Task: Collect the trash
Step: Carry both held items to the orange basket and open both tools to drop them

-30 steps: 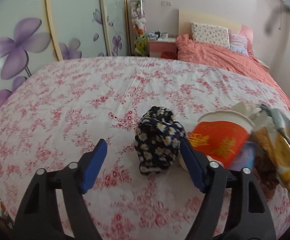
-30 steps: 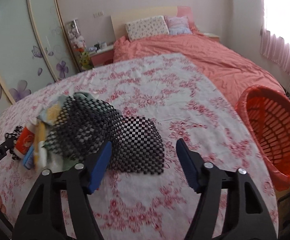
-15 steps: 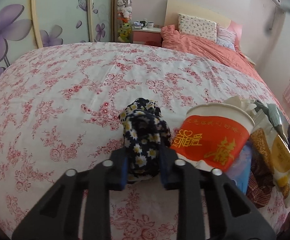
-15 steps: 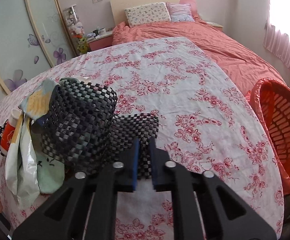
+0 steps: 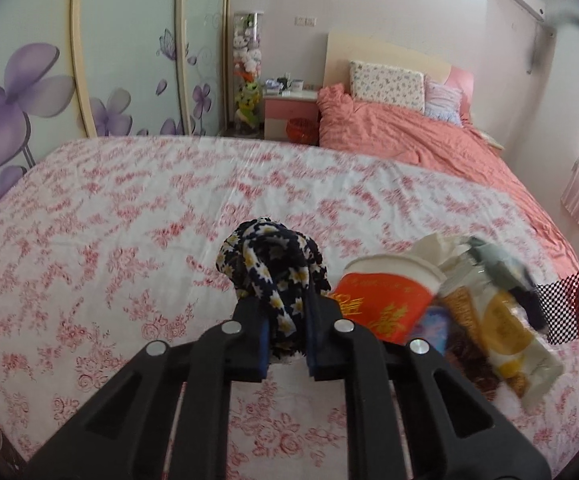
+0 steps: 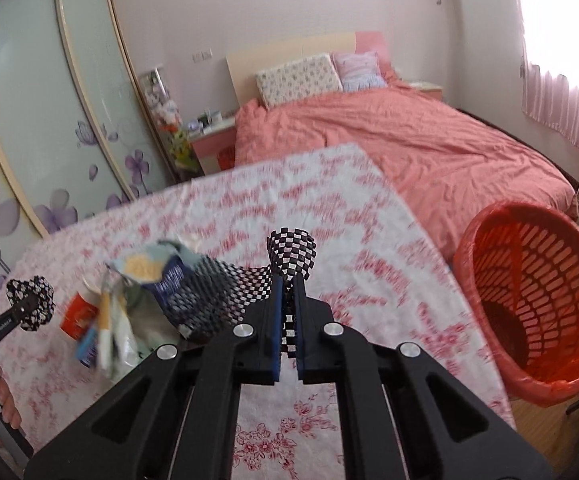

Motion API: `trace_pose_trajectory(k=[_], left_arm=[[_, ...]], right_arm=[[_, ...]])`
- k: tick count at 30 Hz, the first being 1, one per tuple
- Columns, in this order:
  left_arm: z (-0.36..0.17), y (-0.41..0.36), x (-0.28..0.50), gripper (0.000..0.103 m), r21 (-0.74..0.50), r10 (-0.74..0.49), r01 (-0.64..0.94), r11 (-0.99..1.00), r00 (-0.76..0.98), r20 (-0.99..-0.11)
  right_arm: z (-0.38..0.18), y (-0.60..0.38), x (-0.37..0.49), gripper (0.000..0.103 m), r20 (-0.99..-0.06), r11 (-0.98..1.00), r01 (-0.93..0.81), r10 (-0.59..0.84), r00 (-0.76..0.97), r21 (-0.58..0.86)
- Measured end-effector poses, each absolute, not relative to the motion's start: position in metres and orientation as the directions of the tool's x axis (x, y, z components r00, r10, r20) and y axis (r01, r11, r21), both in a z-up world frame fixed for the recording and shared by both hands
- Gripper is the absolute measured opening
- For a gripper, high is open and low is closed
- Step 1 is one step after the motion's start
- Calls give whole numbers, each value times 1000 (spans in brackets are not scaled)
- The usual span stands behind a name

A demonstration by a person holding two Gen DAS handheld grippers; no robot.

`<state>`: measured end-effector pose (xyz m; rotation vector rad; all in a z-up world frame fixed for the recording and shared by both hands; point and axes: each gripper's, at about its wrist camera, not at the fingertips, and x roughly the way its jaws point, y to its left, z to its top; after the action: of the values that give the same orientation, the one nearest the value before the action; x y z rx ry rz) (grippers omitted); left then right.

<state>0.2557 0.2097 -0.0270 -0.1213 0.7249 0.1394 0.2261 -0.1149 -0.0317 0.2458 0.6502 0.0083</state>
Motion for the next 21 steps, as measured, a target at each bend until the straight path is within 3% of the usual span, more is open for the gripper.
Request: trace_pose_trajectory(k=[6,21], left_arm=[[-1,180,241,14,-74,28,-96,993,775,-631],[41,40,210,14,-112,-268,250,962,779,-567]], right_arm=[[-10,-130,212,5,-542,968,66,79,837,243],[20,-190,171,5,-467,961,179,-61,882,212]])
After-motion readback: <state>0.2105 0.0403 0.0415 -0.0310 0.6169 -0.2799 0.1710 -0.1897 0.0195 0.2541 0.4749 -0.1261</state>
